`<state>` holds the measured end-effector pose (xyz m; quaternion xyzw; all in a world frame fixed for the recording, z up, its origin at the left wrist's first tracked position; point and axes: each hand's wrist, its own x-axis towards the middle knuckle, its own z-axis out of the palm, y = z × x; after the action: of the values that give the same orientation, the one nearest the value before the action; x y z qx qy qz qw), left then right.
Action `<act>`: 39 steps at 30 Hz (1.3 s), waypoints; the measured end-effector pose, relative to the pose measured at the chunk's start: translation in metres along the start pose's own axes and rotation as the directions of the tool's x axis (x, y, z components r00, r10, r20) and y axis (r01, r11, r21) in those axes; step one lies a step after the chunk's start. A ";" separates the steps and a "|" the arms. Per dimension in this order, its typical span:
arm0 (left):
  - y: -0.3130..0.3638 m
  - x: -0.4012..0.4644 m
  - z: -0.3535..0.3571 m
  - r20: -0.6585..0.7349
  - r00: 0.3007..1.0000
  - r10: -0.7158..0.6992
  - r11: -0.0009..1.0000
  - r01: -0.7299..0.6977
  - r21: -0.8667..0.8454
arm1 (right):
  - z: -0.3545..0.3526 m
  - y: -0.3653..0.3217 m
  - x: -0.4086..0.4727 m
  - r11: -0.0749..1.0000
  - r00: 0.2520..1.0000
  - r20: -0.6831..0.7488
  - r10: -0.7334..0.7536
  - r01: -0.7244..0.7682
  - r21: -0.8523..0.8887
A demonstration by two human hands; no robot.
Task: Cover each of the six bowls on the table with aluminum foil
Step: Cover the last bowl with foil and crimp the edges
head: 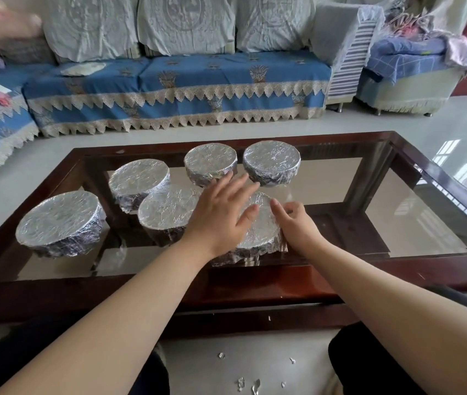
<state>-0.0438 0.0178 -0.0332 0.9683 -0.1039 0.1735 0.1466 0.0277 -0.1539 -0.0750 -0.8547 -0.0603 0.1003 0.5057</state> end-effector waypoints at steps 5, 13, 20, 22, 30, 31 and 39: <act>0.003 0.024 0.018 0.489 0.857 -0.159 0.981 0.082 0.176 | -0.001 0.001 -0.005 0.997 0.999 -0.013 -0.037 0.036 -0.069; 0.008 0.027 0.025 0.518 0.829 -0.213 0.971 0.119 0.208 | -0.010 0.012 -0.002 0.881 0.985 0.105 0.140 -0.172 0.440; 0.016 0.025 0.027 0.501 0.828 -0.251 0.963 0.159 0.220 | -0.018 0.020 -0.001 0.731 0.967 0.234 0.105 -0.235 0.641; 0.017 0.024 0.027 0.500 0.830 -0.246 0.964 0.156 0.216 | -0.016 0.019 -0.002 0.751 0.976 0.179 0.127 -0.213 0.626; 0.019 0.023 0.028 0.485 0.836 -0.257 0.959 0.157 0.237 | 0.000 0.020 0.001 0.864 0.978 0.007 0.210 -0.189 0.467; 0.020 0.022 0.027 0.484 0.836 -0.260 0.958 0.159 0.240 | 0.000 0.019 0.001 0.889 0.977 -0.011 0.211 -0.187 0.417; 0.022 0.021 0.026 0.467 0.842 -0.271 0.955 0.173 0.242 | 0.001 0.014 0.009 0.936 0.969 0.072 0.237 -0.247 0.250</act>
<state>-0.0218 -0.0142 -0.0430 0.9951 -0.0075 -0.0894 0.0408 0.0366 -0.1575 -0.0886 -0.7806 0.0485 0.1859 0.5948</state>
